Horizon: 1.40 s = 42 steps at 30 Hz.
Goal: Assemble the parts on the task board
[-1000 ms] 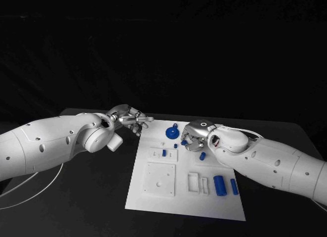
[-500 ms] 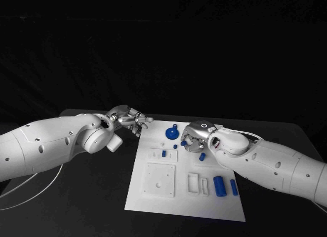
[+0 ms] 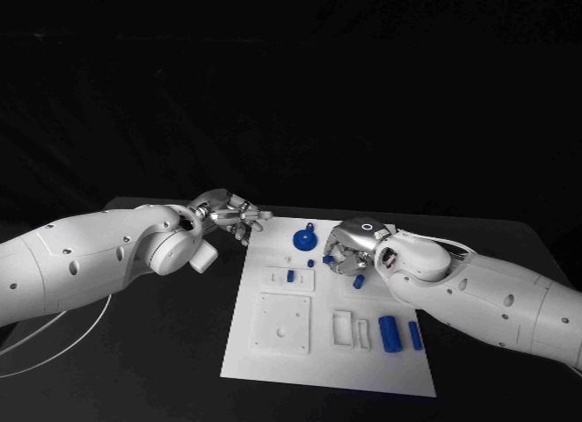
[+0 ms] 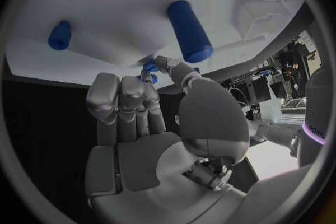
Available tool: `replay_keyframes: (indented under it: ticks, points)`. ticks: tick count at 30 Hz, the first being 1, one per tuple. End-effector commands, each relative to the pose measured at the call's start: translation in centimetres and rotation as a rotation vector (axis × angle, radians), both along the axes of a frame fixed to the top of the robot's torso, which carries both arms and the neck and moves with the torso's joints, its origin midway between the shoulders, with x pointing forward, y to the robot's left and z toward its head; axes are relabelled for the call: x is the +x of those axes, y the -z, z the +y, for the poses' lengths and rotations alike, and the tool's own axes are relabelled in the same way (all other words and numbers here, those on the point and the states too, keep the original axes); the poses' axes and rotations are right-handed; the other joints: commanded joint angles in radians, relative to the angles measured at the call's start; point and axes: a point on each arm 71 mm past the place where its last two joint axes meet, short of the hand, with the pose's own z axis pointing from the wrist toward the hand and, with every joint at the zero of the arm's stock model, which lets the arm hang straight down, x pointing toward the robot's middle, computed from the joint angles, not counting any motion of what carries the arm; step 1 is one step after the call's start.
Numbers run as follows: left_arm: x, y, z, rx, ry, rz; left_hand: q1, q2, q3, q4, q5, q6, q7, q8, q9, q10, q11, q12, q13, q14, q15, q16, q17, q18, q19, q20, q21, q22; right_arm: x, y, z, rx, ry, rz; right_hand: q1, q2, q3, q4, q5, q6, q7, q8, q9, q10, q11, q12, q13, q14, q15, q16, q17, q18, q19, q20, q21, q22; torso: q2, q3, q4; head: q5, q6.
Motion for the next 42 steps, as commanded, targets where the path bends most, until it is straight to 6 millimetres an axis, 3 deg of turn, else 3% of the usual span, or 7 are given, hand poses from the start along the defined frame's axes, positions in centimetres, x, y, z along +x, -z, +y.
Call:
replay_keyframes:
  ticks: [1, 12, 15, 25, 31, 36, 42]
  points:
    - [0.0, 0.0, -0.4, -0.007, 0.016, 0.006, 0.002, 0.004, 0.001, -0.01, 0.0, -0.001, -0.002, -0.003, -0.012, -0.003, 0.002, -0.011, -0.002, -0.007, 0.003, 0.006, 0.001, 0.011, 0.0, 0.002, -0.005, 0.017, -0.1, -0.6, 0.0, 0.001, 0.009, 0.003, 0.006, 0.0, -0.003, 0.005, -0.006, 0.003, 0.0, 0.005, -0.002, 0.006, -0.001, 0.002, 0.002, 0.008, -0.003, 0.002, 0.001, 0.008, 0.047, -0.003, 0.006, 0.124, -0.001, 0.0003, -0.0019, -0.002, 0.005]
    - [0.1, 0.4, -2.3, 0.002, 0.077, 0.059, 0.006, 0.005, 0.001, -0.025, 0.007, 0.004, -0.002, -0.003, -0.058, 0.01, -0.001, -0.017, -0.001, -0.001, 0.0, 0.017, 0.003, 0.011, 0.004, -0.001, 0.003, 0.019, -0.5, -3.4, 0.3, 0.061, 0.004, -0.02, 0.009, -0.003, -0.003, 0.011, -0.009, 0.003, 0.0, 0.006, -0.002, 0.005, -0.001, 0.0, 0.001, 0.007, -0.003, 0.0, 0.001, 0.007, 0.047, -0.003, 0.005, 0.124, -0.001, 0.0015, -0.0029, -0.005, 0.017]
    - [0.1, 0.5, -3.1, 0.01, 0.101, 0.084, 0.003, 0.003, 0.0, -0.025, 0.027, 0.003, -0.003, -0.003, -0.065, 0.021, -0.005, -0.014, -0.001, 0.007, -0.005, 0.039, 0.014, 0.01, 0.012, -0.005, 0.019, 0.021, -0.6, -4.0, 0.5, 0.077, -0.001, -0.023, 0.01, -0.004, -0.003, 0.013, -0.009, 0.003, 0.0, 0.006, -0.002, 0.004, -0.001, -0.001, 0.0, 0.008, -0.003, 0.0, 0.001, 0.007, 0.047, -0.003, 0.005, 0.124, -0.001, 0.0024, -0.0037, -0.003, 0.02]
    - [0.0, 1.3, -5.3, 0.054, 0.191, 0.187, -0.056, -0.014, -0.012, 0.026, 0.04, 0.003, -0.007, -0.001, -0.064, 0.045, -0.011, 0.016, 0.006, 0.017, -0.011, 0.091, 0.034, 0.012, 0.008, -0.012, 0.089, 0.023, -1.2, -5.8, 1.3, 0.126, -0.019, -0.033, 0.012, -0.005, -0.004, 0.015, -0.009, 0.003, 0.0, 0.006, -0.002, 0.005, -0.001, -0.001, 0.001, 0.007, -0.005, -0.001, 0.001, 0.007, 0.046, -0.005, 0.003, 0.124, 0.0, 0.0014, -0.0027, 0.003, 0.023]
    - [0.0, 1.5, -6.2, 0.079, 0.231, 0.211, -0.109, -0.03, 0.002, 0.063, 0.1, 0.042, -0.022, 0.001, 0.009, 0.042, -0.016, 0.032, 0.011, 0.011, -0.015, 0.111, 0.039, 0.01, -0.01, -0.015, 0.126, 0.022, -1.4, -7.0, 1.6, 0.152, -0.025, -0.041, 0.014, -0.006, -0.006, 0.017, -0.009, 0.003, 0.0, 0.006, -0.002, 0.004, -0.002, -0.002, 0.001, 0.006, -0.007, -0.002, 0.001, 0.006, 0.046, -0.007, 0.004, 0.124, -0.001, 0.0001, -0.0045, -0.001, 0.024]
    - [0.1, 1.5, -6.8, 0.079, 0.246, 0.204, -0.145, -0.056, 0.032, 0.095, 0.102, 0.038, -0.026, 0.0, 0.108, 0.036, -0.017, 0.052, 0.018, 0.007, -0.015, 0.123, 0.037, 0.01, -0.024, -0.015, 0.153, 0.02, -1.5, -7.3, 1.9, 0.159, -0.032, -0.039, 0.015, -0.006, -0.008, 0.019, -0.007, 0.002, 0.0, 0.006, -0.002, 0.004, -0.003, -0.002, 0.001, 0.006, -0.008, -0.002, 0.002, 0.005, 0.046, -0.008, 0.004, 0.124, 0.001, 0.0004, -0.0023, -0.004, 0.025]
    - [0.3, 1.3, -7.2, 0.061, 0.241, 0.188, -0.157, -0.07, 0.053, 0.118, 0.099, 0.029, -0.026, -0.001, 0.149, 0.029, -0.015, 0.058, 0.019, 0.004, -0.013, 0.127, 0.031, 0.012, -0.031, -0.014, 0.166, 0.019, -1.6, -7.4, 2.3, 0.162, -0.04, -0.035, 0.016, -0.006, -0.008, 0.019, -0.006, 0.002, 0.0, 0.006, -0.002, 0.004, -0.003, -0.002, 0.001, 0.006, -0.008, -0.002, 0.002, 0.005, 0.046, -0.008, 0.004, 0.124, 0.001, 0.0004, -0.0005, -0.005, 0.026]
